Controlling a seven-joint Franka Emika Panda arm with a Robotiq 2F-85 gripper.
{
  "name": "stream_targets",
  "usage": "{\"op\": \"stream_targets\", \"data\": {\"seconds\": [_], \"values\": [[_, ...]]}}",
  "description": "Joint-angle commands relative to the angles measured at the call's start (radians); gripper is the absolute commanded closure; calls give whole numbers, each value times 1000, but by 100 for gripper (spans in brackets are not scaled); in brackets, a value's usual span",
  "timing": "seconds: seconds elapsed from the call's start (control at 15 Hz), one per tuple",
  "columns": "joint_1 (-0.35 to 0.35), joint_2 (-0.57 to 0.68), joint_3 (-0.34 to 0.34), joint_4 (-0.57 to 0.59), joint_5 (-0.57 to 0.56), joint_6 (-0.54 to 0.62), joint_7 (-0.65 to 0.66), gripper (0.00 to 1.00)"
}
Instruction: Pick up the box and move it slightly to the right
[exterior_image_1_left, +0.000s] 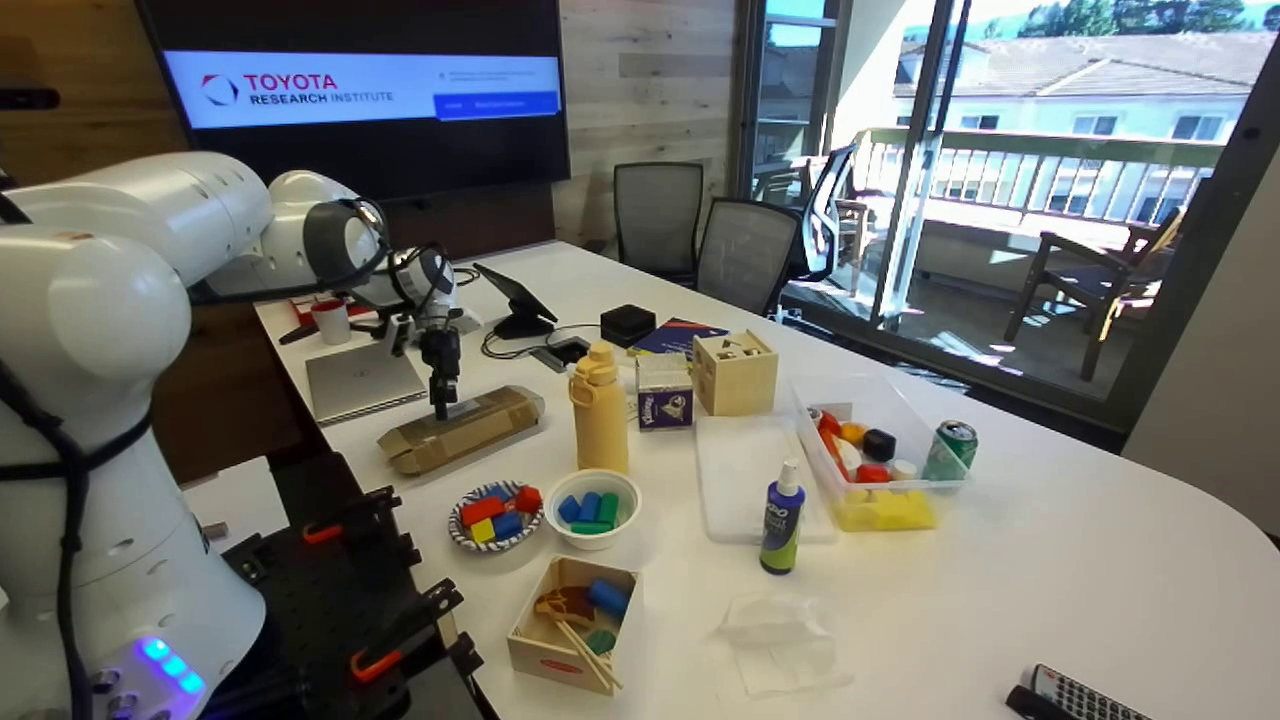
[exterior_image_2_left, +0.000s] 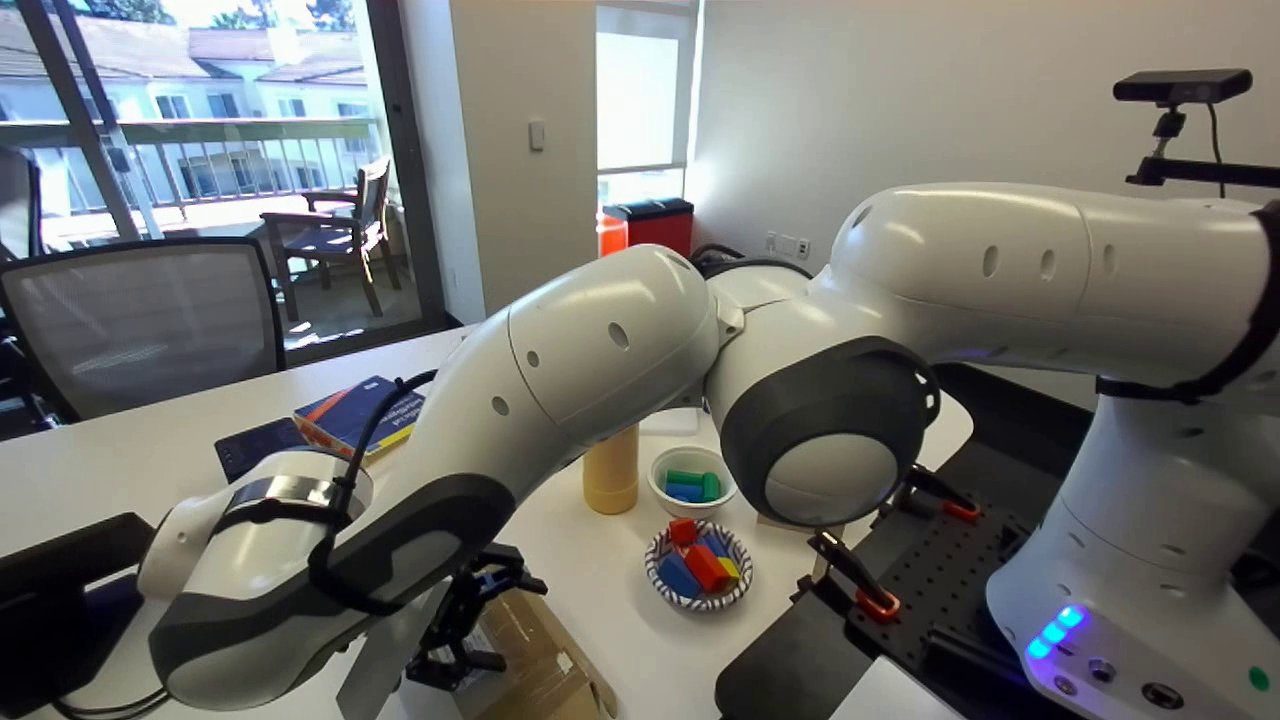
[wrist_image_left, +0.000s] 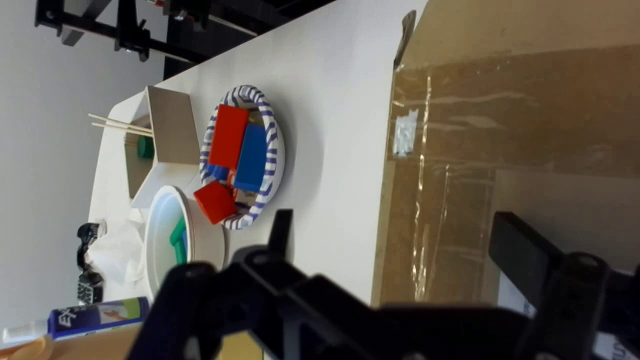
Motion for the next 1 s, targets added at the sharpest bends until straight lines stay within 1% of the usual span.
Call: {"op": "stream_targets", "data": {"seconds": [0.0,0.2,0.4,0.53,0.6,0.67,0.93], "values": [[-35,3,55,-38,32,33,58,0],[-59,2,90,-63,54,101,62,0],[-81,-3,122,-95,84,197,44,0],[-98,-4,141,-139,113,320,39,0],[-106,-11,144,-154,126,352,41,0],[-111,9,146,-125,134,363,40,0],[-135,-10,153,-172,171,445,57,0]]}}
